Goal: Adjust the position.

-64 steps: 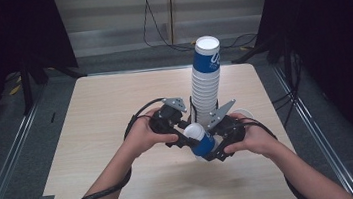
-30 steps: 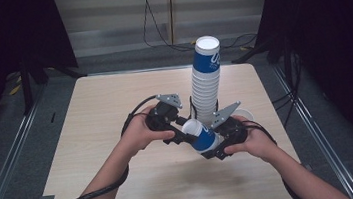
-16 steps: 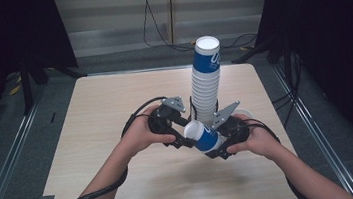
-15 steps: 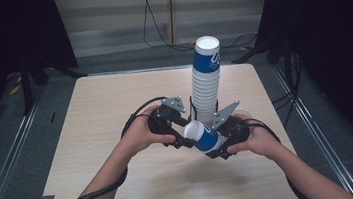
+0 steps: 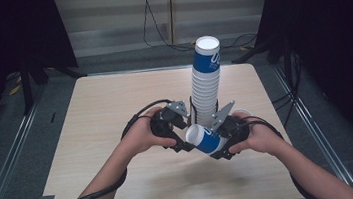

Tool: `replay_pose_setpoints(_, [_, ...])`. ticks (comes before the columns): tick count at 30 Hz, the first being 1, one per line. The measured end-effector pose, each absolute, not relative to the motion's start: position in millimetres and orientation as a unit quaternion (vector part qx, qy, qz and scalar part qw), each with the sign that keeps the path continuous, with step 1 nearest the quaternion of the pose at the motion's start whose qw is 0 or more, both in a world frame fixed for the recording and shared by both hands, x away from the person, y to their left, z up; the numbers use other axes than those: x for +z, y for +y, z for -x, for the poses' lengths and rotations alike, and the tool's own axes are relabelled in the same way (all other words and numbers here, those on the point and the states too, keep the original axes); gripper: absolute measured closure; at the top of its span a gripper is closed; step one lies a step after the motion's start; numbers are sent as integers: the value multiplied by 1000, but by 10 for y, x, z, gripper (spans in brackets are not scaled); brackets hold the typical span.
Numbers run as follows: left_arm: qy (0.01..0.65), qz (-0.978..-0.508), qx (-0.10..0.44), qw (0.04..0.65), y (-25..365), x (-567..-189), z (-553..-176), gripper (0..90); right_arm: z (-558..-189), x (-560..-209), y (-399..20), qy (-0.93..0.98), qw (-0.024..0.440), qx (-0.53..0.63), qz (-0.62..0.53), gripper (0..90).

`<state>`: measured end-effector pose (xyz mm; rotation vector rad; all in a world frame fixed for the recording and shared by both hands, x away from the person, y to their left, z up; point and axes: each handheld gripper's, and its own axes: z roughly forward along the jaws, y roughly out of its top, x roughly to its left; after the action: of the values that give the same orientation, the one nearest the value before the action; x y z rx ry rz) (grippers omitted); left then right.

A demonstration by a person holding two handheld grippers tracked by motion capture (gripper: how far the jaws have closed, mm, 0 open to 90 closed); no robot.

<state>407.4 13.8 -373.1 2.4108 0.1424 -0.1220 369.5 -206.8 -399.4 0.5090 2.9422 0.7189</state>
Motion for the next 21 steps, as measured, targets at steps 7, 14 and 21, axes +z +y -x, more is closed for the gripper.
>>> replay_pose_setpoints(7, [50, -940, -41, 335, 106, -3753, -4060, 186, -3695, -3971, -2063, 965, 33, 209, -156, 220])
replay_pose_setpoints(14, [45, -943, -46, 327, 48, -3770, -4043, 187, -3689, -3956, -2039, 972, 32, 179, -151, 219])
replay_pose_setpoints(21, [40, -946, -47, 317, 2, -3791, -4024, 191, -3697, -3943, -1997, 976, 37, 168, -131, 217])
